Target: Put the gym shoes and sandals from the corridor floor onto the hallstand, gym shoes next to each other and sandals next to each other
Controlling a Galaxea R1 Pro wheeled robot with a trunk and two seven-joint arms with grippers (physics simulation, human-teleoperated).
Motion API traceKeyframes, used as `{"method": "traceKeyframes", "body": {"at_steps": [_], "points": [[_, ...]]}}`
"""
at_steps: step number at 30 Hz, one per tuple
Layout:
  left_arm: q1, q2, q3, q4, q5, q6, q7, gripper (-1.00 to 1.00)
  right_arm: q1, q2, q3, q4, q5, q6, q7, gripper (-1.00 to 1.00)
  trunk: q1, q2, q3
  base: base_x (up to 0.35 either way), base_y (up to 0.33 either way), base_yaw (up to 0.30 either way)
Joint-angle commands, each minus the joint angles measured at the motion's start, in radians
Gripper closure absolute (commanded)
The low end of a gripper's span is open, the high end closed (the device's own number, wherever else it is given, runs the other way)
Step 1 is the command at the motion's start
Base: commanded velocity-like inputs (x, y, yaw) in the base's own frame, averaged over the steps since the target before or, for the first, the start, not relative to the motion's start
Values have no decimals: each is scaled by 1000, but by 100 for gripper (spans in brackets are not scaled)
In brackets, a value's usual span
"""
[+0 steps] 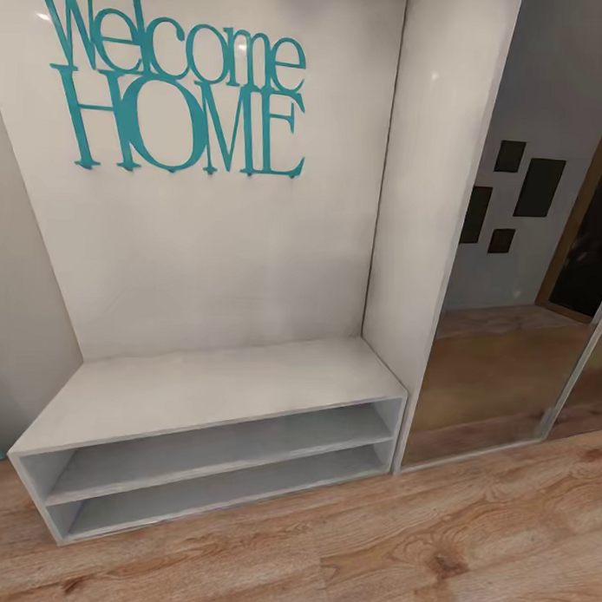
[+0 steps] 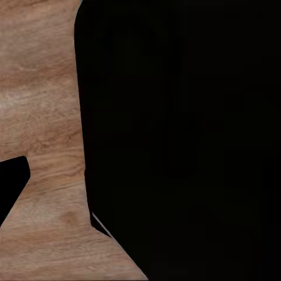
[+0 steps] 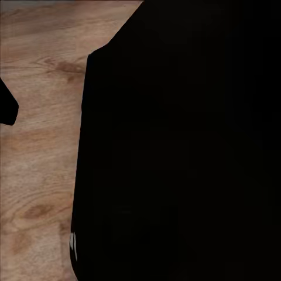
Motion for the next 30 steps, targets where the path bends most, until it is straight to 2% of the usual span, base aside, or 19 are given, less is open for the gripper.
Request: {"method": "traceKeyframes", "body": {"at_steps": [1, 5, 8, 11, 13, 19, 26, 30], "points": [[-6, 6, 2, -6, 6, -6, -4, -100, -6, -6, 2, -6, 0, -6, -4, -100, 0, 0, 0, 0, 0, 2], [-29, 25, 1, -28, 28, -28, 1, -100, -29, -28, 2, -29, 1, -28, -3, -100, 0, 0, 0, 0, 0, 0], [-32, 8, 0, -39, 11, -45, 4, -100, -28, -11, 3, -46, 2, -41, -3, -100, 0, 0, 0, 0, 0, 0], [-15, 3, -1, -21, 3, -28, 5, -100, -28, 6, 2, -63, 2, -24, -3, -100, 0, 0, 0, 0, 0, 0], [-4, 5, -1, -15, 0, -17, 6, -100, -29, 16, 2, -51, 2, -12, -3, -100, 0, 0, 0, 0, 0, 0], [11, 19, -1, -24, -2, 17, 6, -100, -29, 17, 3, -34, 2, 10, -4, -100, 0, 0, 0, 0, 0, 0], [-10, 44, -2, -53, -1, 11, 4, -100, -29, -13, 2, -53, 1, -1, -6, -100, 0, 0, 0, 0, 0, 0], [-19, 47, -1, -75, 1, -12, 3, -100, -29, -36, 0, -76, 2, -24, -6, -100, 0, 0, 0, 0, 0, 0]]}}
